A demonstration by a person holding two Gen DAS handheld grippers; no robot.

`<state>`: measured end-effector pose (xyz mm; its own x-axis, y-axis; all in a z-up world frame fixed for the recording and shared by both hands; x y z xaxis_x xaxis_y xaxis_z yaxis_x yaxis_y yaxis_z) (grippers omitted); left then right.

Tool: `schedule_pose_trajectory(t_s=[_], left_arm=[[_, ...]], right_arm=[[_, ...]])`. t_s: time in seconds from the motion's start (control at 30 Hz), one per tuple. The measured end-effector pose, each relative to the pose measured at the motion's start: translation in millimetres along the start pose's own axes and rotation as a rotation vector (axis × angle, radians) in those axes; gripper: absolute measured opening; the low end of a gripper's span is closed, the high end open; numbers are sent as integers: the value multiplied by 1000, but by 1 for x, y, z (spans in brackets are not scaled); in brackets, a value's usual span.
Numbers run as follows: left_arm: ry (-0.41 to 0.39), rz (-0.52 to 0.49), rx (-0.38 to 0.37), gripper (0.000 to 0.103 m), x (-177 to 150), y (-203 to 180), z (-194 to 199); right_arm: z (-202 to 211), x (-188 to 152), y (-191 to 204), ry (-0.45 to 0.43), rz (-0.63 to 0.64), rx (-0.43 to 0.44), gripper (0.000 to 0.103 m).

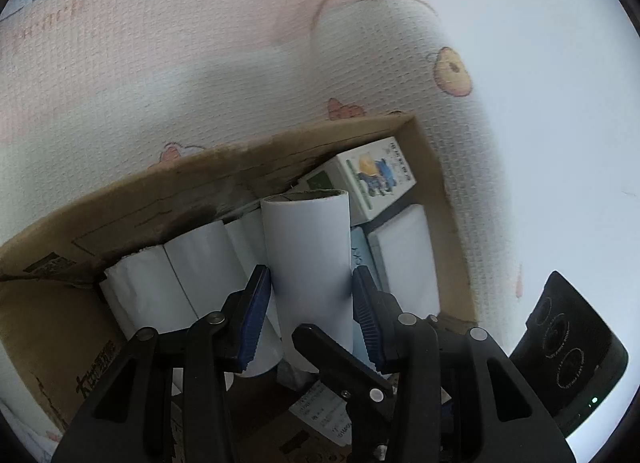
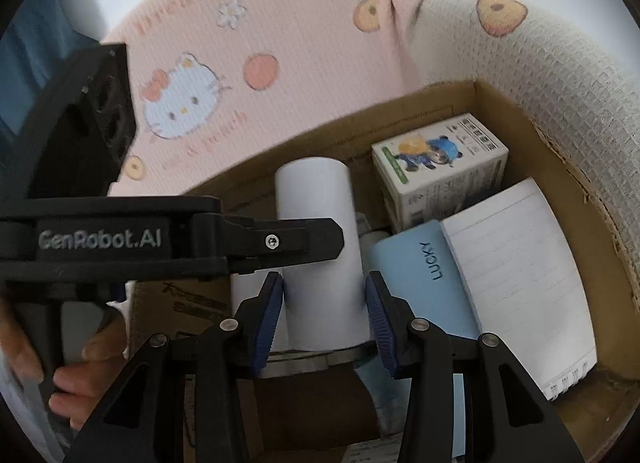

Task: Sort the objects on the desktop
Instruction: 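Lower both tubes into the box beside the paper rolls and open both grippers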

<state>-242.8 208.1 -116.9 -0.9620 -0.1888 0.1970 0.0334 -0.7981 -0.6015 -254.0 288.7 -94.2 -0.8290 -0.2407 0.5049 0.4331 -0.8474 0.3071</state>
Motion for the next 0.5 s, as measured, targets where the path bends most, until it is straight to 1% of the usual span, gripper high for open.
schedule_pose_trajectory(t_s=[0.13,0.23,0.4,0.5], left_arm=[[12,63,12,46,2,10,-6],[26,106,-1,46,4,18,-10],[50,195,-14,46,8,31,-17],[55,209,-21,46,10,34,-18]], right_arm=[[-9,3,-3,39,-6,-1,40],[-12,3,-3,48,3,-13,40],[-8,3,-6,40,-24,2,37],[1,6,-9,18,-53,21,37]])
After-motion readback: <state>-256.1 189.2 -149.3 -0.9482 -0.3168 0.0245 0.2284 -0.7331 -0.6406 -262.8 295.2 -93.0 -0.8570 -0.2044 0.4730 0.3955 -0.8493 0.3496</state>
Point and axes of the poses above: each gripper's, at about its wrist camera, not at the fingertips, and z roughly against the way its jaws point, y to its left, x to its top, the point moved 2 cm from there along -z, roughly the way its jaws point, and after that the axes turned 2 degrees about -y, right-handed, at the moved point
